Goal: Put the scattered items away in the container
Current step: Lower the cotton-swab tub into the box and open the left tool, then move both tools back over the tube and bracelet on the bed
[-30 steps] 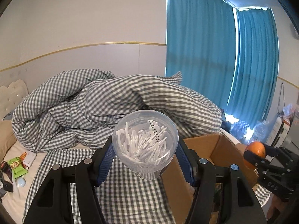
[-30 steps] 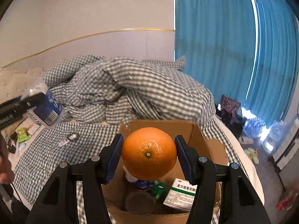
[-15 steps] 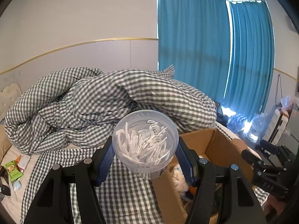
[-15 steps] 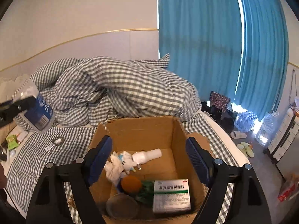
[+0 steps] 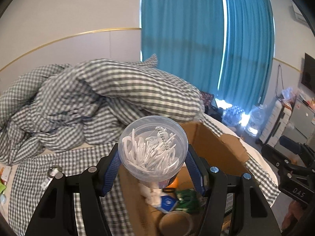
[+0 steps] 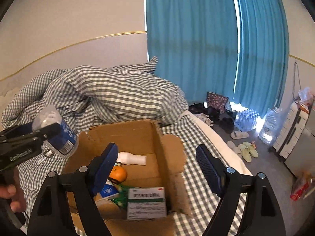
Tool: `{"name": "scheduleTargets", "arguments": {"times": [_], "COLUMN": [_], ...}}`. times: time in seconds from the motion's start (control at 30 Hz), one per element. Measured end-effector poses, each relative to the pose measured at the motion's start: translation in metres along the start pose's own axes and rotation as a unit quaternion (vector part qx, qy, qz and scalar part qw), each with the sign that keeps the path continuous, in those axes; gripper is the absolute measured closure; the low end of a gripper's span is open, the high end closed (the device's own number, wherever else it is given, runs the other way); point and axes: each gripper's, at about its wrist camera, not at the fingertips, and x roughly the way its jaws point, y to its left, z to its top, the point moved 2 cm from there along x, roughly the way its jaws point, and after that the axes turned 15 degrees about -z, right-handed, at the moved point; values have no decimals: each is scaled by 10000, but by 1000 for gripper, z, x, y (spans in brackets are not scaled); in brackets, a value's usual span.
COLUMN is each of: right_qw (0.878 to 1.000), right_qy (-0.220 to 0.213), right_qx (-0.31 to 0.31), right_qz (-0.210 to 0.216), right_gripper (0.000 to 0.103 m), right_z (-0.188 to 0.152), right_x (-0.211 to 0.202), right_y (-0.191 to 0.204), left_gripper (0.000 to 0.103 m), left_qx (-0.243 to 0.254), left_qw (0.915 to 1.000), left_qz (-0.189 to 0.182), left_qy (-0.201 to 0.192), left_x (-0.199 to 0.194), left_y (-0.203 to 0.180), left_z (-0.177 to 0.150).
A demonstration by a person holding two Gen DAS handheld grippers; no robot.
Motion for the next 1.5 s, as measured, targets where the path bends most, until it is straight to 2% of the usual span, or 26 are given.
{"name": "scheduleTargets", "arguments": {"times": [0.23, 0.27, 0.3, 0.4, 0.47, 0.77, 0.83, 1.1, 1.23, 1.5], "right_qw": [9997, 9997, 9996, 9996, 9996, 9999, 9997, 9983, 9963, 9873], "right_qy": [0, -9, -17, -44, -44, -131, -187, -288, -376, -536], "right_qx": [172, 176, 176, 201, 217, 85, 72, -164, -317, -730], "right_qz": [-175, -190, -198, -185, -158, 41, 119, 476, 704, 1303], "right_gripper": [19, 19, 19, 16, 16, 14, 10, 7, 2, 0], "right_z": [2, 2, 3, 5, 6, 11, 13, 16, 20, 24], "right_x": [-2, -3, -3, -4, -5, -14, -17, -29, -39, -61], "right_y": [-24, -25, -25, -27, -24, 3, 12, 73, 112, 200], "left_gripper": [36, 30, 19, 6, 2, 0, 0, 0, 0, 0], "left_qx": [-12, -6, 0, -36, -67, -170, -219, -475, -689, -1046], "left_qw": [9993, 9993, 9994, 9996, 9996, 9998, 9996, 9963, 9932, 9839], "left_qz": [-211, -212, -194, -242, -251, 60, 152, 687, 899, 1407], "left_qy": [307, 306, 294, 151, 96, 6, -28, -203, -278, -336], "left_x": [29, 30, 31, 25, 20, -3, -13, -60, -87, -143], "left_y": [-16, -17, -18, -16, -13, 13, 25, 89, 125, 197], "left_z": [-4, -5, -5, -2, 0, 0, -2, -12, -19, -44]}}
